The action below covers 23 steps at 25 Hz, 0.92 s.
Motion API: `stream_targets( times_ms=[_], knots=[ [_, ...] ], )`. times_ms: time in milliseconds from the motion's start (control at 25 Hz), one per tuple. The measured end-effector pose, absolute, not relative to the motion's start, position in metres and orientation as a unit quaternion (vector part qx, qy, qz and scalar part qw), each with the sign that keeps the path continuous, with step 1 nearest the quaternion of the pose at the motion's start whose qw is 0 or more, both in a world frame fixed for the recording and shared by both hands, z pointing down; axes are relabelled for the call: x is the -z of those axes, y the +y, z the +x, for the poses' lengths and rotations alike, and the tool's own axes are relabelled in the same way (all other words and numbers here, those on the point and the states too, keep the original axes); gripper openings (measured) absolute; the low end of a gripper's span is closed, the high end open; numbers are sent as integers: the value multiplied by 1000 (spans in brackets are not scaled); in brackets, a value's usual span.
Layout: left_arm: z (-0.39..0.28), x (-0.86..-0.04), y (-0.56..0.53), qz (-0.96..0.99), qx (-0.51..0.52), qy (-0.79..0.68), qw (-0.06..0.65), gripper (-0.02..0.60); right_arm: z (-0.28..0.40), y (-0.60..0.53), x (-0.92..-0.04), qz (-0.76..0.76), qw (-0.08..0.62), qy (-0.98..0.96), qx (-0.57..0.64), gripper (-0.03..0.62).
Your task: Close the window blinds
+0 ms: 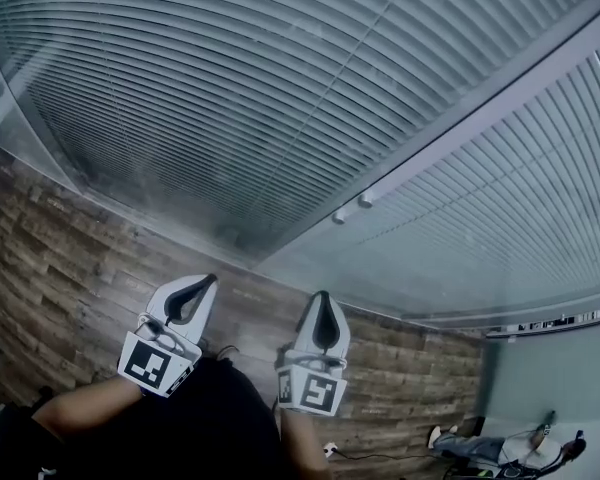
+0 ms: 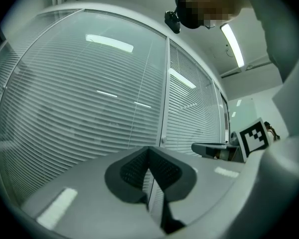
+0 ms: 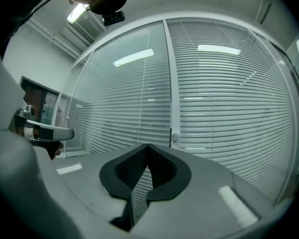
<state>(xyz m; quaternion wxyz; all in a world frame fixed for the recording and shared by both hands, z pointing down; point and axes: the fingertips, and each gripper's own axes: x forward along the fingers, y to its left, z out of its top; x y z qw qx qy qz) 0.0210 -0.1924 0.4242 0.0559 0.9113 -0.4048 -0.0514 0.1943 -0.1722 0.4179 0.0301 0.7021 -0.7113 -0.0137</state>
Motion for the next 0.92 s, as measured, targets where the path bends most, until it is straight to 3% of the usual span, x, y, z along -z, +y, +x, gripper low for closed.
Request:
stream_targets(
  times_ms=[920],
  knots=[
    [35,-425,-189,915,53,-396,51,0,166,-158,-397,683,43,-727,54,0]
  ],
)
